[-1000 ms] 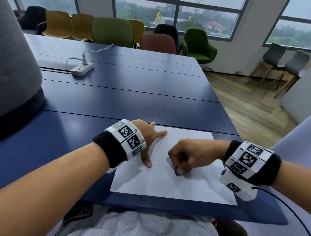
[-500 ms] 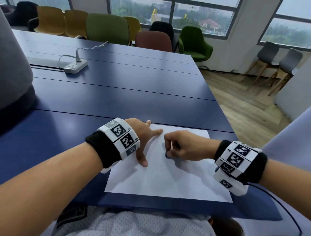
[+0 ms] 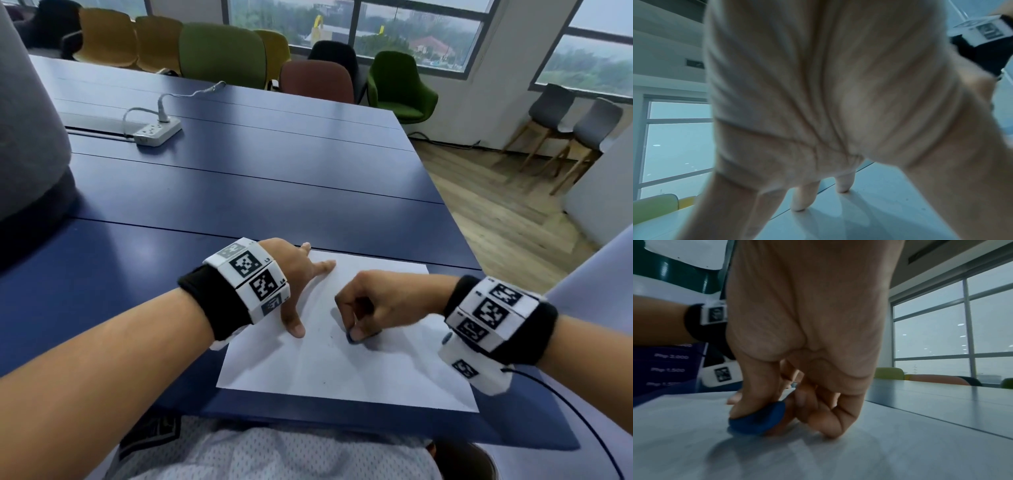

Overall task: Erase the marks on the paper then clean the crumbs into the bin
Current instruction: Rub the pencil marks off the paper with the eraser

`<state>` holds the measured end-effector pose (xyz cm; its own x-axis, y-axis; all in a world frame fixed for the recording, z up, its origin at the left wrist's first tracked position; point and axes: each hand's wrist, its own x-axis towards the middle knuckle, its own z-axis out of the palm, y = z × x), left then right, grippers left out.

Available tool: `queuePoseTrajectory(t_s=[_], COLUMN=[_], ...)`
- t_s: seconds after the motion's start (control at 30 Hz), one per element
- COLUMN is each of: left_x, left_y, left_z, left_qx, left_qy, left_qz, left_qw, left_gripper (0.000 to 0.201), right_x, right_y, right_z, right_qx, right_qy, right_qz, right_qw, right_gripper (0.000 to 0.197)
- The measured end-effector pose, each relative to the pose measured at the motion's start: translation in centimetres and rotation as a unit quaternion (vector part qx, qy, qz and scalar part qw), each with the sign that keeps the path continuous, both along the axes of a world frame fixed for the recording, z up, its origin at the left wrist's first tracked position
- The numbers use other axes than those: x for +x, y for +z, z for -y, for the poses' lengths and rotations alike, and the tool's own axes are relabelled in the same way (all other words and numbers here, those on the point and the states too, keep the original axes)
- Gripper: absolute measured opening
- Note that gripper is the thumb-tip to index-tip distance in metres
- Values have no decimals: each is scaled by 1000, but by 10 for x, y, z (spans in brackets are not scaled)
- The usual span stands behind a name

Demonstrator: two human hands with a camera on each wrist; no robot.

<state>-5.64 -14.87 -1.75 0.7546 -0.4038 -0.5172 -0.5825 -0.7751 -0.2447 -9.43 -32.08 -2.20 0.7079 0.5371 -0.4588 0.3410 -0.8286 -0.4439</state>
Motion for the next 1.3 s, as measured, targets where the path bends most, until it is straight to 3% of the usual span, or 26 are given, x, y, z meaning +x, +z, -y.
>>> queuePoseTrajectory(t_s=[0.2,0.27,0.4,0.57,0.73,0.9,1.03,1.2,1.3], left_x=[-2,-1,-2,-4,-3,-3,-3,-4,-5], left_y=[0,1,-1,0,0,-2,0,1,3], left_z=[-2,-1,-1,0,0,-1,0,-1,0], left_qx=[-12,-12,-15,-12,-12,-11,-9,-7,-6], left_qy=[-6,-7,-6,-8,-6,-9,-11,-5,-3], left_qz=[8,6,10,17,13,14,11,3,-1], left_qw=[1000,1000,1000,1000,1000,1000,1000,1000,1000], left_gripper=[130,131,129,130,129,130,129,131,130], right_x=[45,43,26,42,28,44,32,42,29], right_y=[-8,-8,-3,-7,-5,-9,-9,-8,-11], right_z=[9,11,8,15,11,14,14,21,21], right_qx=[12,18,-8,-2,-14,-10,6,-5,24], right_qy=[-155,-146,-46,-155,-67,-163,-101,-157,-118], right_qz=[158,140,42,165,68,173,90,169,116], right_qw=[975,979,998,974,995,971,991,973,986], right_gripper=[16,18,17,14,19,13,14,14,15])
